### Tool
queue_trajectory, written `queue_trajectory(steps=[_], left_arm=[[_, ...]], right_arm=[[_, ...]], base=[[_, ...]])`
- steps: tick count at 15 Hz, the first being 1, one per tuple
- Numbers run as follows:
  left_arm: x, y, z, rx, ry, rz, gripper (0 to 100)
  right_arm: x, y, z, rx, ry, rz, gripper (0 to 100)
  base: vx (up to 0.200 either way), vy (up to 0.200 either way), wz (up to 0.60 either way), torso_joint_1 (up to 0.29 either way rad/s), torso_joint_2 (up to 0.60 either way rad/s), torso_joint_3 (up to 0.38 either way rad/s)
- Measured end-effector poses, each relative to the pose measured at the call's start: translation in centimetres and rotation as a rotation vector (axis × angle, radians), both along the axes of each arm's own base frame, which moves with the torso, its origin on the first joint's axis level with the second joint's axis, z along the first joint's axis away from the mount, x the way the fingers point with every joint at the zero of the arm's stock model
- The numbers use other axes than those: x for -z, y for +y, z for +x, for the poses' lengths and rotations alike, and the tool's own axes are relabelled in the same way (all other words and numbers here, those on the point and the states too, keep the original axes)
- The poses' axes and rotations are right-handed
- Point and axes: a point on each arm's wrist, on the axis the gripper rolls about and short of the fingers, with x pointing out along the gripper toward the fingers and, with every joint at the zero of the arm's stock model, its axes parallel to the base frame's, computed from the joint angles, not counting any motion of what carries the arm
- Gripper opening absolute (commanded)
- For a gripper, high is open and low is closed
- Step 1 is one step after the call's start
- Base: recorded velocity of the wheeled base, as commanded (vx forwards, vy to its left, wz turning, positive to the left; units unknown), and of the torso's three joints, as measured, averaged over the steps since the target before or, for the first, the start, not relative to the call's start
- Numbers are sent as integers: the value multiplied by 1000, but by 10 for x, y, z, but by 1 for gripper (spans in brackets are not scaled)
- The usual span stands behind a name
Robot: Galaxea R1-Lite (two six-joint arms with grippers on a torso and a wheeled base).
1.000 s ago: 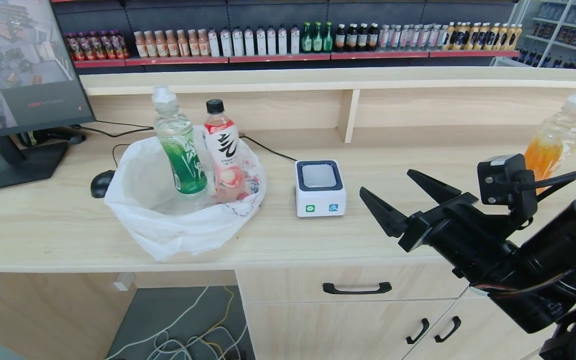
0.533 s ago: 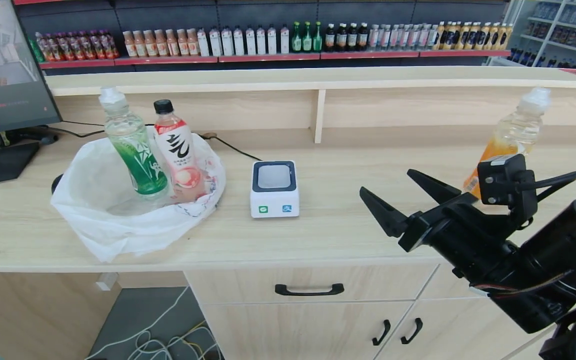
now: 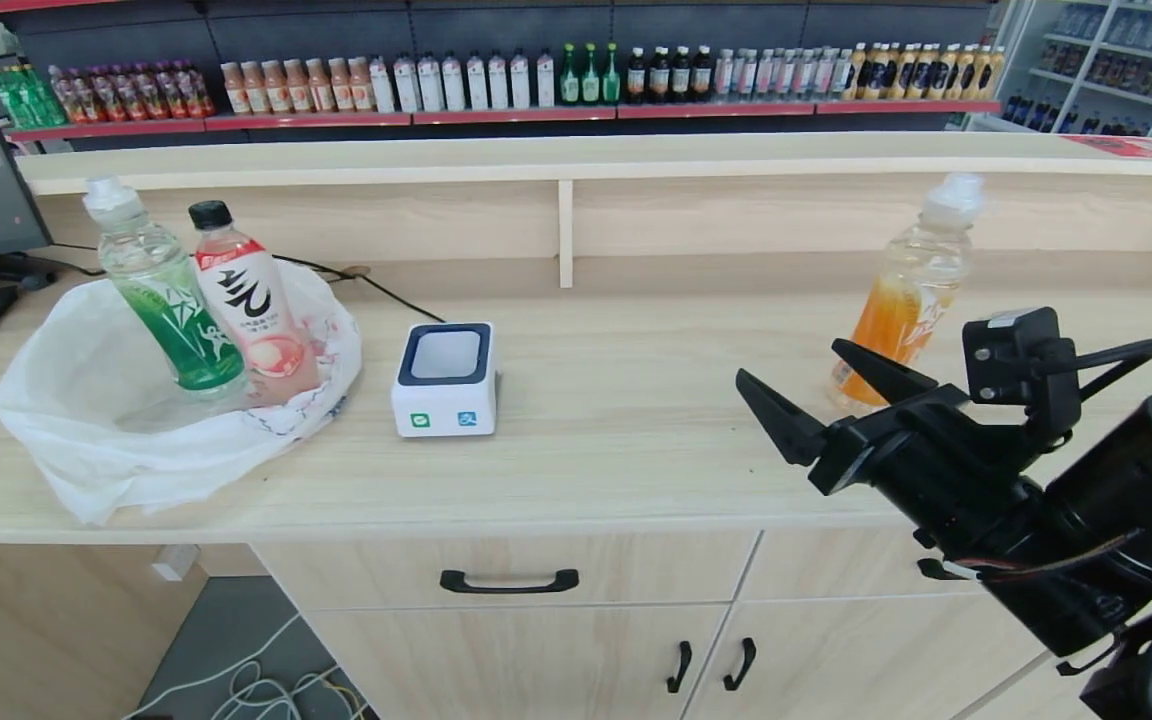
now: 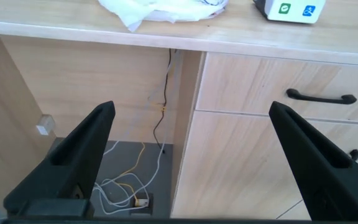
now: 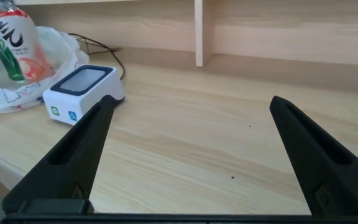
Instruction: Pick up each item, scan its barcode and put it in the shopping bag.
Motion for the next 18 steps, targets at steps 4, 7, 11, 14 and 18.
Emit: queue_trajectory(steps=[4, 7, 11, 14, 18], left_arm=[[0, 0, 0, 0, 0, 0, 100], [0, 0, 0, 1, -1, 1, 100], [0, 0, 0, 1, -1, 1, 100], [0, 0, 0, 1, -1, 0, 100], [0, 0, 0, 0, 0, 0, 100]], right_arm=[[-1, -9, 9, 108, 0, 19, 100], [2, -24, 16, 172, 18, 23, 100], [3, -28, 31, 208, 12, 27, 100], [5, -26, 50, 228, 1, 31, 100], [12, -28, 72, 262, 2, 29, 100]], base=[[0, -200, 0, 1, 4, 2], [0, 0, 0, 0, 0, 0], [0, 0, 0, 0, 0, 0], [0, 0, 0, 0, 0, 0], [0, 0, 0, 0, 0, 0]])
